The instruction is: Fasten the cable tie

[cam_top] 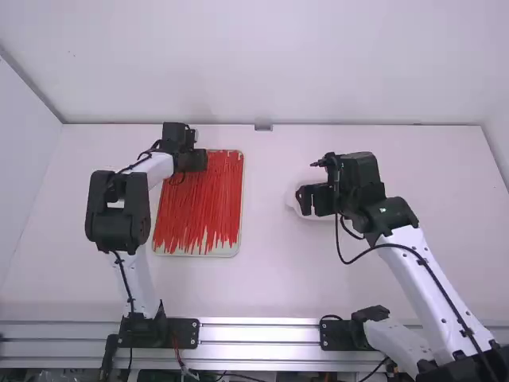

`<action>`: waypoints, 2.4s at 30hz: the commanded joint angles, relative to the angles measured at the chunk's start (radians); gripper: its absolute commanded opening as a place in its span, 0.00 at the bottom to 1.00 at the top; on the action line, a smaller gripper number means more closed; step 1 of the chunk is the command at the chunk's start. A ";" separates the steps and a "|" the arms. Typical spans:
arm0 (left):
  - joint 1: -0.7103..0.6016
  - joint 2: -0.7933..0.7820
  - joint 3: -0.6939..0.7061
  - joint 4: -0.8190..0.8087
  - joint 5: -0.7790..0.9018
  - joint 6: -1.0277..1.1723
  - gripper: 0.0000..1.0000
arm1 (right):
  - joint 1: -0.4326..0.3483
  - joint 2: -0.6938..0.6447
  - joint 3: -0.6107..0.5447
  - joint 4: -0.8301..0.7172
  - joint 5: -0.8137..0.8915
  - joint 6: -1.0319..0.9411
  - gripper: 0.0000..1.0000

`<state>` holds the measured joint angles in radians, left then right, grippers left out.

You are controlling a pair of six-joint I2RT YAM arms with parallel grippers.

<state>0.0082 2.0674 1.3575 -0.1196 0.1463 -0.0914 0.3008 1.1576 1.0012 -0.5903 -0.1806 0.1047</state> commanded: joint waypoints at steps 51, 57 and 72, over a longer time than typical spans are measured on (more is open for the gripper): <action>-0.008 0.066 0.054 -0.002 -0.009 -0.006 0.24 | 0.001 0.006 0.026 -0.027 -0.005 0.004 1.00; -0.009 0.066 0.054 -0.033 -0.034 -0.005 0.21 | 0.001 0.006 0.026 -0.027 -0.004 0.004 0.99; -0.007 0.067 0.051 -0.066 -0.031 -0.006 0.18 | 0.001 0.006 0.026 -0.018 0.002 0.003 0.99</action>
<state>0.0036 2.1372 1.3952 -0.1768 0.1192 -0.0975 0.3008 1.1576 1.0012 -0.6090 -0.1799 0.1047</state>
